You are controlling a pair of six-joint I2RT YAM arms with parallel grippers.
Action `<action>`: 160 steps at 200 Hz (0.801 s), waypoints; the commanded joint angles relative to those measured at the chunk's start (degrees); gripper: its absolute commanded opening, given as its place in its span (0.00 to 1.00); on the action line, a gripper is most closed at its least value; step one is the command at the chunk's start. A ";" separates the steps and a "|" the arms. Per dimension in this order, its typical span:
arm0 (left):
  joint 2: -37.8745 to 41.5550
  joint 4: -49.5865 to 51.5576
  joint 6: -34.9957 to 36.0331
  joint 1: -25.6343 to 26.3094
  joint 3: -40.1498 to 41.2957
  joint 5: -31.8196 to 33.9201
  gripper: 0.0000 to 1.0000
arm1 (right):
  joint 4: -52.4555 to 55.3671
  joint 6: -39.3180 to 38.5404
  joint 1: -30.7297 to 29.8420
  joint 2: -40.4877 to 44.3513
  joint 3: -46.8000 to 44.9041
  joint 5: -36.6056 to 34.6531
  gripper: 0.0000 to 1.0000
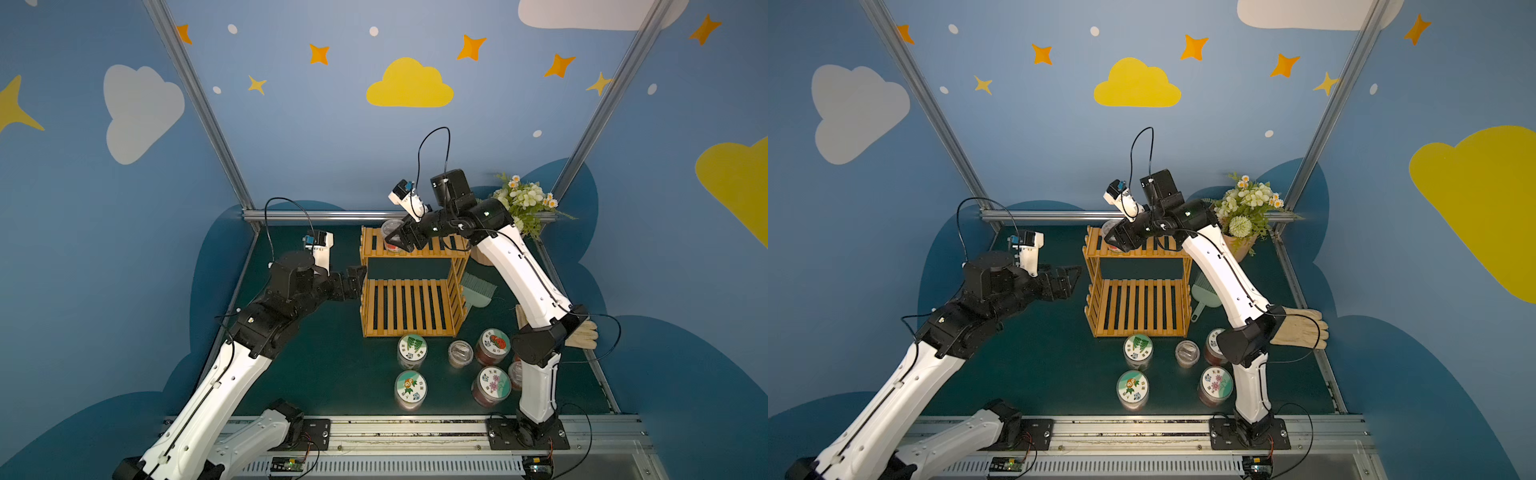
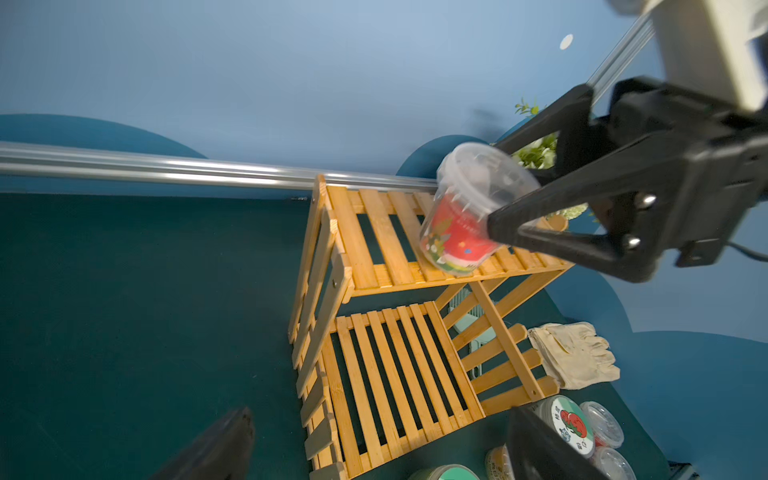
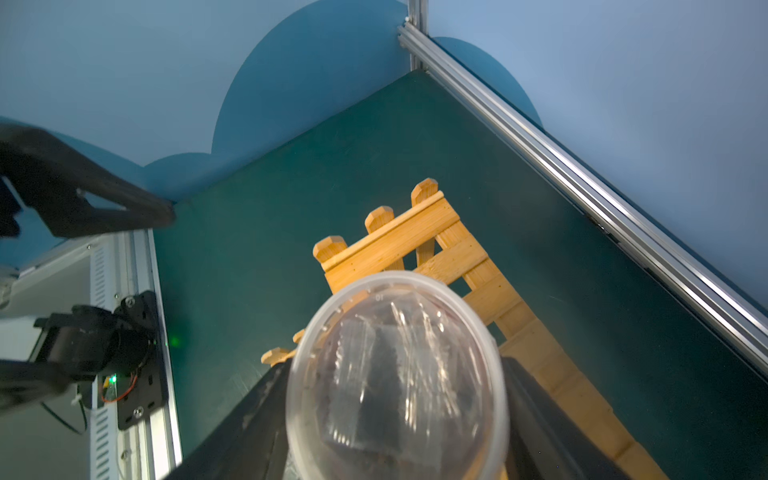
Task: Place the seed container on the shelf
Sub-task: Adjust the seed jar on the shelf.
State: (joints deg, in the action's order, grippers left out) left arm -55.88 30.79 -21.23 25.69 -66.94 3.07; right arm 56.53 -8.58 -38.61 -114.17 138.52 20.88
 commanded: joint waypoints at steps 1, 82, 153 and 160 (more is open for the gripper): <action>-0.45 -1.88 -2.46 -1.26 0.99 1.10 1.00 | -3.07 7.50 -1.85 0.18 1.01 -5.76 0.71; 1.29 -4.12 -5.55 -5.78 5.18 -5.87 1.00 | -15.04 15.63 -3.52 -0.37 -4.07 -4.66 0.71; 0.05 -4.64 -6.20 -7.40 5.95 -11.15 1.00 | -19.00 10.23 -5.39 -0.45 -8.09 -12.75 0.72; -0.08 -4.81 -6.20 -7.45 5.94 -11.56 1.00 | -19.13 10.33 -5.36 -0.23 -8.47 -12.75 0.72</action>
State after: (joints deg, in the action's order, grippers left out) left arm -55.53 26.89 -27.18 18.74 -61.25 -6.28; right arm 40.62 3.29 -43.44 -114.96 131.92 10.33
